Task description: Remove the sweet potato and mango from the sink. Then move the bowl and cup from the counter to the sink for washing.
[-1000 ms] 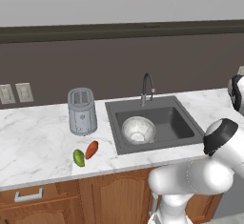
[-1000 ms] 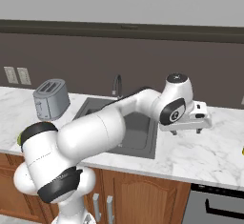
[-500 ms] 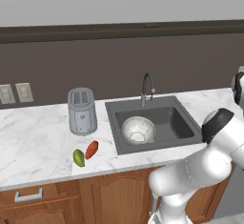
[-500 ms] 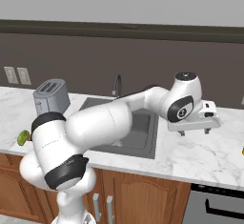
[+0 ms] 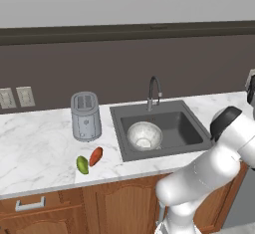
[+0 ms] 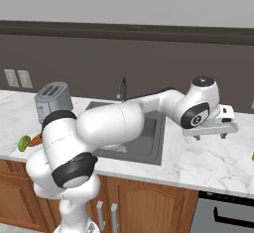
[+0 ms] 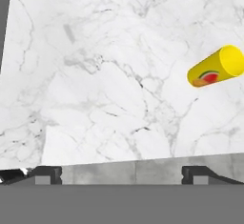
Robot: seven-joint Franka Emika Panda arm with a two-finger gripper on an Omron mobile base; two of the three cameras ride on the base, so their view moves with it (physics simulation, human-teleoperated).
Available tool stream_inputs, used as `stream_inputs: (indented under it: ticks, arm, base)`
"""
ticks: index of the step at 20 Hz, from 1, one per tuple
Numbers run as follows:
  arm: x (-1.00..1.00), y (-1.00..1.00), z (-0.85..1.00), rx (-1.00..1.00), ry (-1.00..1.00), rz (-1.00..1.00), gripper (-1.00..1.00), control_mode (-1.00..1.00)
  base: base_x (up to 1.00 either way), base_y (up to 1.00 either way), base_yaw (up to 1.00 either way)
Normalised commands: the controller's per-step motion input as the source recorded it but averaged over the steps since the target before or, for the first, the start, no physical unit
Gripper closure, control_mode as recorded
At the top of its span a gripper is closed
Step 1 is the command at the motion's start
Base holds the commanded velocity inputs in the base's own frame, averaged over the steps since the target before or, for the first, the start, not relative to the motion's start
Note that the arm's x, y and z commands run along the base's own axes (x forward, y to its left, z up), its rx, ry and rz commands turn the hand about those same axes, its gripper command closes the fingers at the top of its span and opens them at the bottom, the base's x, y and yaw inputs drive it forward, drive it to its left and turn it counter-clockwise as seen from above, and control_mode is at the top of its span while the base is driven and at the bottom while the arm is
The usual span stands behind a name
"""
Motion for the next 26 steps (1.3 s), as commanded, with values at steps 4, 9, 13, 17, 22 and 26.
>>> stream_inputs:
  ticks: [4, 9, 13, 17, 22, 26]
  arm:
    - [0.09, -0.21, 0.01, 0.0, -0.15, 0.0, -1.0, -1.0]
    - [0.07, -0.26, 0.02, 0.0, -0.15, 0.0, -1.0, -1.0]
    - [0.05, -0.15, 0.0, -0.03, -0.05, 0.0, -1.0, -1.0]
    - [0.14, -0.13, 0.0, -0.07, 0.0, 0.01, -1.0, -1.0]
    - [0.16, -0.12, 0.0, -0.09, 0.0, 0.04, -1.0, -1.0]
    - [0.09, -0.14, 0.0, -0.01, 0.01, 0.01, -1.0, -1.0]
  base:
    - [0.0, 0.0, 0.0]
    - [0.0, 0.0, 0.0]
    - [0.0, 0.0, 0.0]
    - [0.0, 0.0, 0.0]
    - [0.0, 0.0, 0.0]
    - [0.0, 0.0, 0.0]
